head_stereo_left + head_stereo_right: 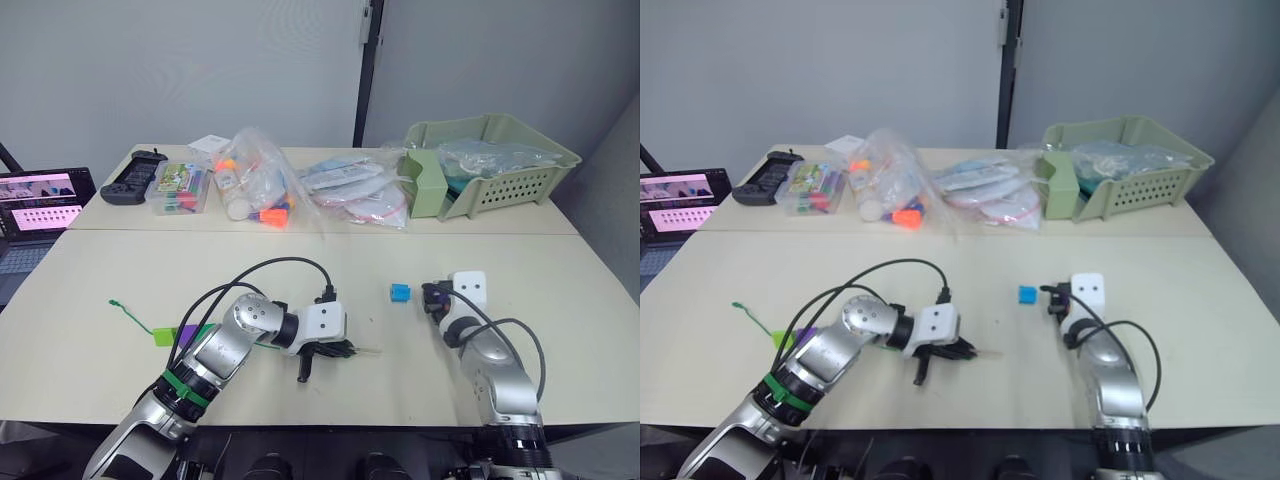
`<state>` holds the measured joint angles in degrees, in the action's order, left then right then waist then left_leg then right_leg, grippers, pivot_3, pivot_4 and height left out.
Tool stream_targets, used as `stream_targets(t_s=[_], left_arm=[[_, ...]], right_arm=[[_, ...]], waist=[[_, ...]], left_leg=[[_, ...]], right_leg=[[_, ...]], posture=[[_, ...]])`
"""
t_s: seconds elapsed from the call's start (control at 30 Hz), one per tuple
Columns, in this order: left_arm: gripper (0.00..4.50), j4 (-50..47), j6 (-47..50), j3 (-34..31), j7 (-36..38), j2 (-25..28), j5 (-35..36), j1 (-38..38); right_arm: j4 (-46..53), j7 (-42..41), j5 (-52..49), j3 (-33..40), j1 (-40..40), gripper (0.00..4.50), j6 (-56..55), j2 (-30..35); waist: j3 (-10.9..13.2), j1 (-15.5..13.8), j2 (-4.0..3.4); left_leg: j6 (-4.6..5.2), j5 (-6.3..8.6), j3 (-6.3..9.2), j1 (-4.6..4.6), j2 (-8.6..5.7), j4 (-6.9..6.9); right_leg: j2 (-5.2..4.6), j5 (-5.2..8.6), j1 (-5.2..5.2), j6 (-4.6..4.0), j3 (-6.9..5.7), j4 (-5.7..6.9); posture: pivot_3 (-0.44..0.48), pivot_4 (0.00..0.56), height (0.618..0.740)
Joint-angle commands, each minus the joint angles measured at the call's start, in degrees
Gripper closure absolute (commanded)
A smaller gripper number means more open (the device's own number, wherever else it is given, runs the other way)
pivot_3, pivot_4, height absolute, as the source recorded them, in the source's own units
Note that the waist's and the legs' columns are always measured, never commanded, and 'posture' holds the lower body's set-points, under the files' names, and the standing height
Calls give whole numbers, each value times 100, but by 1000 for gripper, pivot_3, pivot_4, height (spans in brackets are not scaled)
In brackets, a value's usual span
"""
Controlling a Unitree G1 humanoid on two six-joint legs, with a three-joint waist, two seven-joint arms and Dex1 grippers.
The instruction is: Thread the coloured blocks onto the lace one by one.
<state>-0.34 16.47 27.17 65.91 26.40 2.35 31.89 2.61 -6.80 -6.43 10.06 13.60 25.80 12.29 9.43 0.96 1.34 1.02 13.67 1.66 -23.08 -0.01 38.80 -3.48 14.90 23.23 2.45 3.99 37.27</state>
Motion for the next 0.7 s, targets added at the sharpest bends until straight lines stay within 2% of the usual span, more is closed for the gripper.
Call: stream_targets(t_s=[0.03, 0.13, 0.23, 0.3, 0.4, 0.7], left_arm=[[4500, -141, -40, -111, 20, -11, 82, 75], [4500, -159, -51, -131, 37, 14, 101, 46], [4500, -149, -50, -155, 45, 37, 106, 45], [4500, -145, -34, -177, 50, 54, 107, 47], [4500, -181, -13, -218, 72, 104, 112, 32], [4500, -281, 36, -240, 109, 233, 99, 22]], right_arm=[[990, 169, -125, 103, -175, 3284, 260, -70], [2721, 492, -96, -313, -924, 3284, 986, -404], [3818, 763, 45, -935, -1663, 3284, 1470, -692], [4184, 944, 153, -1337, -2088, 3284, 1593, -874], [3984, 1143, 405, -1753, -2484, 3284, 1341, -1056], [3041, 1167, 427, -2030, -2698, 3284, 812, -1448]], waist=[[0, 3, 0], [-2, 2, -4], [-4, 8, -8], [-5, 8, -9], [-4, 10, -8], [-4, 7, -8]], left_leg=[[0, 0, 1, 0, 0, -1], [0, 0, 6, -3, 1, -6], [1, 1, 12, -7, -1, -5], [1, 1, 13, -7, -2, -4], [-3, -2, 5, -5, -1, 0], [-9, -7, 2, 5, 4, -1]], right_leg=[[0, 0, 1, 0, 0, 1], [1, 0, 7, 0, -1, 9], [-2, 0, 23, 0, 0, 42], [0, 1, 24, 0, 0, 41], [0, 3, 20, 0, 0, 27], [3, 7, 8, 0, -1, 18]], posture=[[0, 150, 740], [0, 150, 740], [0, 150, 740], [0, 150, 740], [0, 150, 740], [0, 150, 740]])
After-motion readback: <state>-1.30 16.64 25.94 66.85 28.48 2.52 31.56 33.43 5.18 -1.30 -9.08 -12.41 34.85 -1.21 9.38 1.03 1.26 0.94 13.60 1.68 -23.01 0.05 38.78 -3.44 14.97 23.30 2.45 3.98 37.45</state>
